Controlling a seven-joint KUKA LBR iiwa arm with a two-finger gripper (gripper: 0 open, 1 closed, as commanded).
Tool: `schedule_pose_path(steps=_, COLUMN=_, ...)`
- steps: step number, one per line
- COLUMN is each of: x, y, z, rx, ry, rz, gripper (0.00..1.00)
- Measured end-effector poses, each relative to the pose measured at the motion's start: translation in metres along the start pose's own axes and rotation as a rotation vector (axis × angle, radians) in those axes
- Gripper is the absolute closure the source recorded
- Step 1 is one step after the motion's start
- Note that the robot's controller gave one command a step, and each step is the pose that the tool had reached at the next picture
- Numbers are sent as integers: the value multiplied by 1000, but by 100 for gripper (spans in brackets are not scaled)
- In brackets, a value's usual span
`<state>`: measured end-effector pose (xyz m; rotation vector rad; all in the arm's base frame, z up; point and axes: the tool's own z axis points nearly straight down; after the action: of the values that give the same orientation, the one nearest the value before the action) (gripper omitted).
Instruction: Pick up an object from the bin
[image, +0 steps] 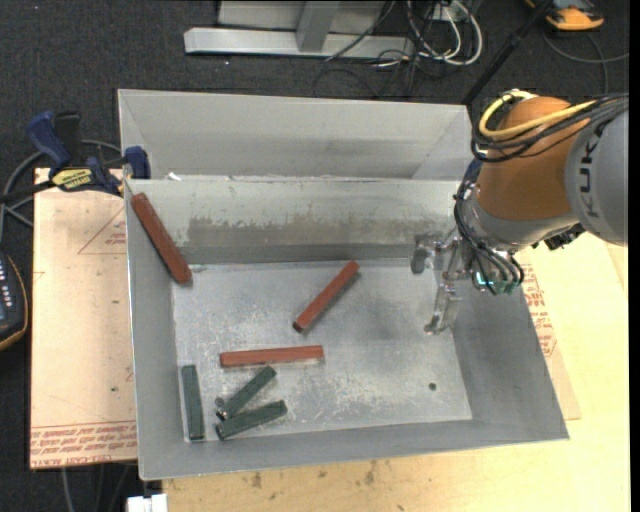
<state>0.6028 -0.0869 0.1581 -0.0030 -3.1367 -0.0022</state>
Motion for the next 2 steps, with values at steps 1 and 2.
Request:
schedule_pose_path(steps=1, x=-50, y=49, z=14, rx=-1, ry=-11, rz=-42, gripper=0)
schedule_pose_path(steps=2, x=-44, y=81, z=-64, rx=-1, ry=-17, rz=-24, gripper=0)
